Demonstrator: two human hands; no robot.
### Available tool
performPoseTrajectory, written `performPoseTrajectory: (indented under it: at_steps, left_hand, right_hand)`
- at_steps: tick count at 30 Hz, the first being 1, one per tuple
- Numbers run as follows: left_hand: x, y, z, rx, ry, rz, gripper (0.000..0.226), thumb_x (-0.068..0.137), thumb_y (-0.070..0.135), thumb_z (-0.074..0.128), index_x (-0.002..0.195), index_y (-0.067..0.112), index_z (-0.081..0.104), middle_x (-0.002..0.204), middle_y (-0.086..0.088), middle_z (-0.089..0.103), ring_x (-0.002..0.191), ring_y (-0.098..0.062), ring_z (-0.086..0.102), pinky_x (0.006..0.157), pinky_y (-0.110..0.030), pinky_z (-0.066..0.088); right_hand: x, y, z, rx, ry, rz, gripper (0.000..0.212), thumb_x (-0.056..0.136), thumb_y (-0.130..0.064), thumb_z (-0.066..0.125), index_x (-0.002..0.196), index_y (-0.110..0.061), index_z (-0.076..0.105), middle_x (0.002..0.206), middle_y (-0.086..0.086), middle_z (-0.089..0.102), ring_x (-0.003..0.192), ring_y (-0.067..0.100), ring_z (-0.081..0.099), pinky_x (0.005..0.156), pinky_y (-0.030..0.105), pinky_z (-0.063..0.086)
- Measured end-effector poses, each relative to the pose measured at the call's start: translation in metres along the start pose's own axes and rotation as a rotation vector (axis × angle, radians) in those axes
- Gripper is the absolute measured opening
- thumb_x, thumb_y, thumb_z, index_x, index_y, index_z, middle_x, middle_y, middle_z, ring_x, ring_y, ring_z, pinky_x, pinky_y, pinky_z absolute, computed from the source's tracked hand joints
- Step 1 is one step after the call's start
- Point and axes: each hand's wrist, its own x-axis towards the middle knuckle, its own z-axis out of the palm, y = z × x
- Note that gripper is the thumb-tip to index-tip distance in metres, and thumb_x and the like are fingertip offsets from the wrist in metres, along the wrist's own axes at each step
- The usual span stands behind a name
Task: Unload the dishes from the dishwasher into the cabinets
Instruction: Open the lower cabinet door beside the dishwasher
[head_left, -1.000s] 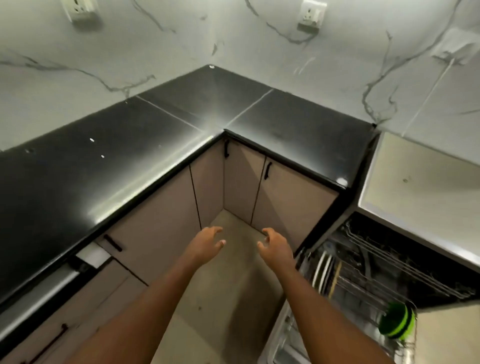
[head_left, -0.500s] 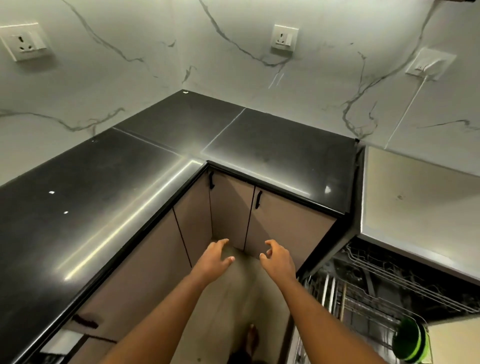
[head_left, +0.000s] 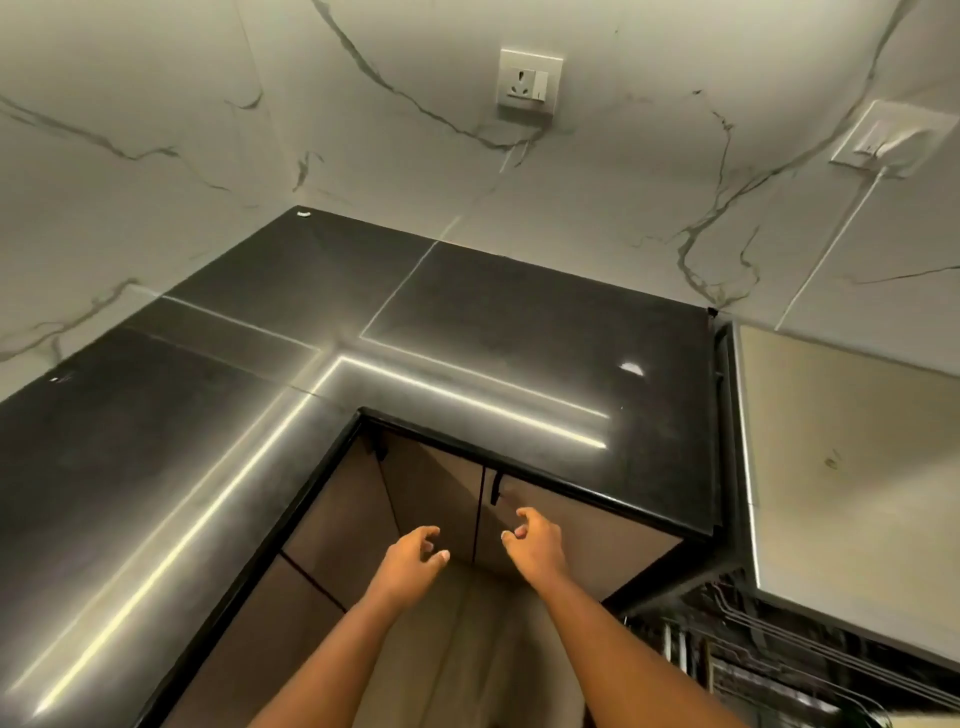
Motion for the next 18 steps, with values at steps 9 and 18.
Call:
performPoseTrajectory:
  at_steps: [9, 18]
  left_hand:
    - [0.094, 0.009, 0.008, 0.054, -0.14, 0.02, 0.058, 0.094, 0.033, 0.061, 0.146, 0.018, 0.04, 0.141, -0.006, 0.052, 0.126, -0.017, 0.053, 0.102, -0.028, 0.045]
    - [0.145, 0.005, 0.002, 0.249, -0.3, 0.078, 0.064, 0.096, 0.034, 0.059, 0.148, 0.006, 0.034, 0.144, -0.011, 0.048, 0.129, -0.023, 0.051, 0.105, -0.03, 0.042]
  right_hand:
    - [0.08, -0.024, 0.041, 0.222, -0.061, 0.216, 0.077, 0.086, -0.008, 0.072, 0.153, -0.015, 0.035, 0.154, 0.008, 0.043, 0.139, 0.026, 0.044, 0.11, 0.033, 0.042]
    - [0.107, -0.028, 0.064, 0.382, 0.0, 0.323, 0.077, 0.082, 0.013, 0.051, 0.153, -0.014, 0.035, 0.155, 0.01, 0.041, 0.142, 0.025, 0.041, 0.111, 0.03, 0.039]
